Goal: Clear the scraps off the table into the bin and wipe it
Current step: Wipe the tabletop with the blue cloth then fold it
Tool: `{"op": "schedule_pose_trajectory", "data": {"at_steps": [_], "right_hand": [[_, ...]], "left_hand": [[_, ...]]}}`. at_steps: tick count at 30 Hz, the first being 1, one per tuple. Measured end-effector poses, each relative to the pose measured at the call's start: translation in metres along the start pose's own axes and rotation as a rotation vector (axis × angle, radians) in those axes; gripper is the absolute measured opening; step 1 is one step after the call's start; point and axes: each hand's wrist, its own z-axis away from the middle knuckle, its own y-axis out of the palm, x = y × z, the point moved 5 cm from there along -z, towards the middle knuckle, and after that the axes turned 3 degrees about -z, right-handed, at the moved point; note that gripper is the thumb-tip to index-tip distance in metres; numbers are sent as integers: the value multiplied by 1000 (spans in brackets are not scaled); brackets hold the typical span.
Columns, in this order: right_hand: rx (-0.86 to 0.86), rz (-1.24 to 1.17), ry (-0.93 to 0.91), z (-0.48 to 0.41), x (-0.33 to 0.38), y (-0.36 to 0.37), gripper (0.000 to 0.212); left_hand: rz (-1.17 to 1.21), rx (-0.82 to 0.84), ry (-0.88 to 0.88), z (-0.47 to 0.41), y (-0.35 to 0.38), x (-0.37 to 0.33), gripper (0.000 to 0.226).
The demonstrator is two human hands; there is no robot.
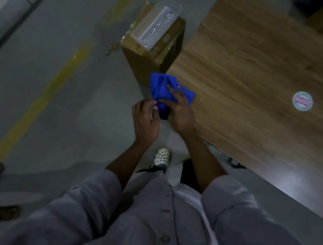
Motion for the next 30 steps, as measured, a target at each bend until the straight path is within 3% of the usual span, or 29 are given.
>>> {"op": "schedule_pose_trajectory", "data": {"at_steps": [3,5,8,12,16,18,21,23,25,28,30], "right_hand": [[-183,72,89,30,-12,-36,52],[-217,138,204,65,-28,-43,42],[-17,131,353,98,-45,-13,44],[136,154,189,63,-31,14,49],[342,154,-53,-5,-12,18,34],[259,37,-82,-26,-15,-2,43],[-146,-67,-6,-36,-23,-54,62],[-237,9,-118,-29,-19,-65,54],[-34,115,-260,-18,-18,-46,50],[429,225,-272,0,-35,-1,61],[476,237,-316,-4,-46,9,54]], "left_hand": [[-2,17,18,-11,4,-2,22],[11,55,-7,-12,13,0,26],[14,68,-52,-13,27,8,23],[-37,5,-74,-12,33,6,17],[-92,-90,-71,-16,33,-9,22],[-69,-140,-88,-24,32,-19,20],[-18,-222,-100,-34,30,-36,20],[-5,-267,-116,-37,30,-44,21],[-1,-300,-148,-36,33,-47,22],[-19,-263,-233,-30,42,-45,23],[-35,-217,-255,-29,47,-40,23]]}}
